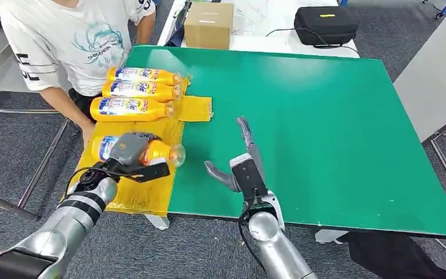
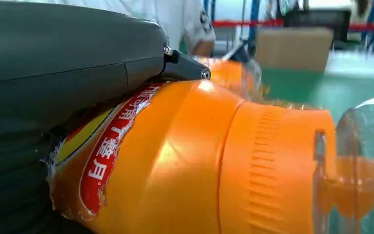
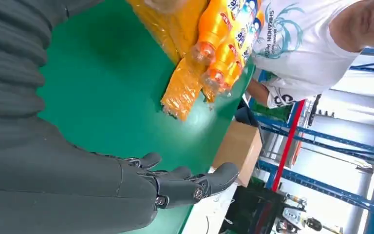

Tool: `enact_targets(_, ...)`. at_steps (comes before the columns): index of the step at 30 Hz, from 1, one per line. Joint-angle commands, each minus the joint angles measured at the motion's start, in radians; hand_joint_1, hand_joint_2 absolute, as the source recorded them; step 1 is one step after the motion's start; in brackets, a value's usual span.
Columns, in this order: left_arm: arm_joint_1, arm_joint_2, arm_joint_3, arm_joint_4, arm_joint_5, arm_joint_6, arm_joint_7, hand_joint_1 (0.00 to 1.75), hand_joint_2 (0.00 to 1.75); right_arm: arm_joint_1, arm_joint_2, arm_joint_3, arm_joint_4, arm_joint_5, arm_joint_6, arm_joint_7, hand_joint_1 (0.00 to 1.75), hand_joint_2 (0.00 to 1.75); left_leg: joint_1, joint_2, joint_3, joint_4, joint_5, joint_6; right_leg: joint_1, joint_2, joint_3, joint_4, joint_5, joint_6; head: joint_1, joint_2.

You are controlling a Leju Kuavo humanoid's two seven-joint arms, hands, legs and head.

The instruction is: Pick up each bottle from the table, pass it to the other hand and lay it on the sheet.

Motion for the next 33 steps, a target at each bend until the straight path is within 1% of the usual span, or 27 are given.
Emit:
enact_targets(1,-0.097,0.038,-0.106,0.177,-0.006,-0.013,-0.003,1.75,1.75,-0.034,-0.02,-0.015,0.024,-0.008,0.006,-0.002,0.0,1.75,0.001,0.0,0.003,0.0,-0.001,-0.001,0.001,0.0,0.003,0.0,-0.001,-0.001,0.0,0.0)
enact_targets(2,-0.097,0.038,-0.106,0.177,-0.006,-0.013,-0.003,1.75,1.75,-0.034,-0.02,-0.015,0.024,-0.008,0.006,-0.002,0.0,1.75,0.0,0.0,0.001,0.0,0.0,0.0,0.0,0.0,0.001,0.0,0.0,-0.001,0.0,0.0)
enact_targets(3,-0.102,0.04,-0.124,0.187,-0.024,-0.034,0.002,1.75,1.75,-0.036,-0.021,-0.014,0.026,-0.008,0.009,-0.003,0.0,1.75,0.001,-0.001,0.004,0.0,-0.002,-0.001,0.001,0.0,0.004,0.0,-0.002,-0.001,0.0,0.0)
enact_targets(4,-0.105,0.046,-0.136,0.196,-0.034,-0.061,0.007,1.75,1.75,-0.041,-0.02,-0.011,0.033,-0.008,0.014,-0.003,0.0,1.75,0.001,-0.001,0.002,0.0,-0.001,-0.001,0.001,0.0,0.002,0.0,-0.001,-0.001,0.0,0.0)
enact_targets(5,-0.058,0.044,-0.161,0.22,-0.056,-0.123,0.016,1.75,1.75,-0.008,-0.021,-0.017,0.079,-0.025,0.035,0.029,0.0,1.75,0.001,0.0,0.004,0.001,-0.002,-0.001,0.001,0.0,0.005,0.0,-0.002,-0.001,0.0,0.0)
enact_targets(6,-0.046,0.04,-0.18,0.246,-0.077,-0.096,0.031,1.75,1.75,-0.011,-0.014,-0.02,0.13,-0.032,0.028,-0.016,0.0,1.75,0.001,0.0,0.005,-0.001,-0.002,-0.001,0.001,0.001,0.005,-0.001,-0.002,-0.001,0.0,0.0)
enact_targets(7,-0.044,0.039,-0.198,0.265,-0.098,-0.083,0.049,1.75,1.75,-0.017,-0.01,-0.019,0.16,-0.036,0.027,-0.039,0.0,1.75,0.0,0.001,0.006,-0.002,-0.001,0.0,0.0,0.001,0.006,-0.002,-0.001,-0.001,0.0,0.0)
enact_targets(8,-0.049,0.038,-0.212,0.278,-0.112,-0.093,0.06,1.75,1.75,-0.025,-0.006,-0.016,0.178,-0.038,0.029,-0.047,0.0,1.75,0.0,0.002,0.01,-0.003,-0.002,-0.001,0.0,0.002,0.01,-0.003,-0.002,-0.001,0.0,0.0)
enact_targets(10,-0.062,0.033,-0.224,0.288,-0.124,-0.127,0.074,1.75,1.75,-0.038,0.0,-0.012,0.189,-0.039,0.037,-0.045,0.0,1.75,0.0,0.001,0.007,-0.002,-0.002,-0.001,0.0,0.002,0.006,-0.002,-0.001,-0.001,0.0,0.0)
enact_targets(11,-0.071,0.032,-0.238,0.289,-0.14,-0.13,0.095,1.75,1.75,-0.046,0.002,-0.007,0.194,-0.04,0.047,-0.044,0.0,1.75,0.0,0.0,0.009,-0.002,-0.002,-0.001,0.0,0.001,0.01,-0.002,-0.002,-0.002,0.0,0.0)
enact_targets(13,-0.081,0.027,-0.244,0.292,-0.149,-0.145,0.118,1.75,1.75,-0.054,0.007,-0.002,0.201,-0.039,0.052,-0.039,0.0,1.75,0.0,0.0,0.006,-0.002,-0.001,-0.001,0.0,0.002,0.007,-0.001,-0.001,-0.001,0.0,0.0)
enact_targets(17,-0.084,0.024,-0.245,0.292,-0.151,-0.147,0.121,1.75,1.75,-0.056,0.009,-0.001,0.202,-0.038,0.051,-0.036,0.0,1.75,0.0,0.002,0.013,-0.002,-0.002,-0.002,0.0,0.004,0.012,-0.001,-0.001,-0.002,0.0,0.0)
enact_targets(19,-0.084,0.022,-0.247,0.294,-0.155,-0.147,0.133,1.75,1.75,-0.056,0.008,0.001,0.203,-0.039,0.054,-0.036,0.0,1.75,0.0,0.001,0.012,-0.002,-0.002,-0.002,0.0,0.002,0.011,-0.001,0.0,-0.001,0.0,0.0)
enact_targets(20,-0.085,0.019,-0.249,0.294,-0.162,-0.141,0.151,1.75,1.75,-0.058,0.008,0.005,0.206,-0.035,0.057,-0.033,0.0,1.75,0.0,0.002,0.014,-0.002,-0.002,-0.002,0.0,0.003,0.012,-0.001,0.0,-0.002,0.0,0.0)
enact_targets(21,-0.085,0.013,-0.248,0.294,-0.167,-0.123,0.168,1.24,1.75,-0.059,0.009,0.007,0.208,-0.033,0.057,-0.03,0.0,1.75,0.0,0.001,0.013,-0.002,-0.002,-0.002,0.0,0.002,0.012,-0.001,0.0,-0.002,0.0,0.0)
enact_targets(22,-0.083,0.004,-0.236,0.294,-0.158,-0.116,0.177,0.02,1.75,-0.06,0.01,0.01,0.209,-0.032,0.059,-0.028,0.0,1.75,0.0,0.0,0.013,-0.002,-0.001,-0.002,0.0,0.002,0.012,0.0,0.0,-0.002,0.0,0.0)
enact_targets(26,-0.082,-0.004,-0.243,0.292,-0.172,-0.098,0.178,0.0,1.75,-0.068,0.009,0.014,0.213,-0.033,0.066,-0.027,0.0,1.75,0.0,0.0,0.017,-0.003,-0.002,-0.002,0.0,0.002,0.016,-0.001,-0.001,-0.002,0.0,0.0)
enact_targets(28,-0.081,-0.006,-0.24,0.292,-0.172,-0.096,0.165,0.0,1.75,-0.071,0.009,0.017,0.214,-0.031,0.071,-0.025,0.0,1.75,0.0,-0.001,0.015,-0.002,-0.001,-0.002,0.0,0.001,0.014,-0.001,0.0,-0.002,0.0,0.0)
enact_targets(33,-0.079,-0.019,-0.226,0.291,-0.165,-0.09,0.176,0.0,1.75,-0.073,0.008,0.019,0.215,-0.025,0.068,-0.017,0.0,1.75,0.0,-0.001,0.016,-0.002,-0.001,-0.002,0.0,0.001,0.016,-0.001,-0.001,-0.002,0.0,0.0)
